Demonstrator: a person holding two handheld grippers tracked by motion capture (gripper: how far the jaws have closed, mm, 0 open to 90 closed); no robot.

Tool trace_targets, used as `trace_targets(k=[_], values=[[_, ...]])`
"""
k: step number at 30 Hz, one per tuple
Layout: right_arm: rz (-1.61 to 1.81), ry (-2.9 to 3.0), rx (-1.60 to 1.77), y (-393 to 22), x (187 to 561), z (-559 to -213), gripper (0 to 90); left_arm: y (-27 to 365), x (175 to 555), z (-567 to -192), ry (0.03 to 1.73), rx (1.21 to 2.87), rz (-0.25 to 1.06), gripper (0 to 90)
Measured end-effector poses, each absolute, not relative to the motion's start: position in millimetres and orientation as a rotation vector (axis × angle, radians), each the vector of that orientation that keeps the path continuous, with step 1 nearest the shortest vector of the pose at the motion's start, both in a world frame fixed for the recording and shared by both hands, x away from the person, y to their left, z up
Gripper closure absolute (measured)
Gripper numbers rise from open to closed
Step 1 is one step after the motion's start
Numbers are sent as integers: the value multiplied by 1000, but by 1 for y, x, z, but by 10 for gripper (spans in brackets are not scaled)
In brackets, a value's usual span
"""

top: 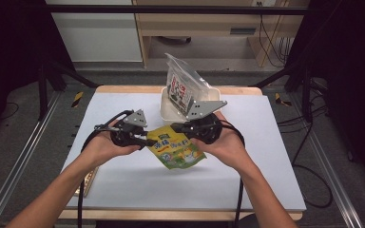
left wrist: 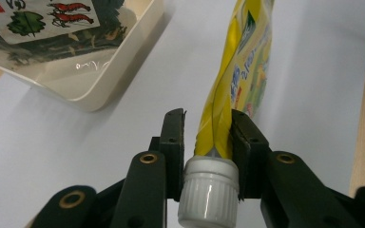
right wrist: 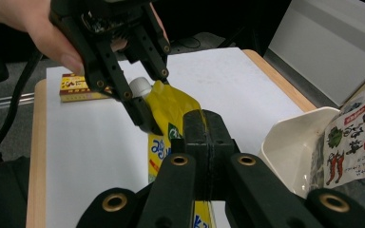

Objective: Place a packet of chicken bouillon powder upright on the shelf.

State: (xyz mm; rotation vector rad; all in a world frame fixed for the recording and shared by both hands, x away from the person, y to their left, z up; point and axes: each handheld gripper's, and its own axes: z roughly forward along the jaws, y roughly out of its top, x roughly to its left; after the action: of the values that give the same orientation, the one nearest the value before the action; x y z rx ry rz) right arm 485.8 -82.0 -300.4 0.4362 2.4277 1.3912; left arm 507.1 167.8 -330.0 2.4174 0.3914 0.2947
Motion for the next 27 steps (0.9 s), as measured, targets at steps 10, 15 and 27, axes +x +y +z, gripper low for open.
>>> trace_targets(k=[10, 15, 27], values=[[1345, 2433, 434, -95, 481, -298, 900, 156, 504, -303, 298, 2513, 375, 695], [1280, 2466, 441, -98, 482, -303, 888, 151, 503, -301, 264, 2540, 392, 696], [1145, 2509, 418, -93, 485, -314, 652, 147, 502, -303, 236, 2559, 405, 696]])
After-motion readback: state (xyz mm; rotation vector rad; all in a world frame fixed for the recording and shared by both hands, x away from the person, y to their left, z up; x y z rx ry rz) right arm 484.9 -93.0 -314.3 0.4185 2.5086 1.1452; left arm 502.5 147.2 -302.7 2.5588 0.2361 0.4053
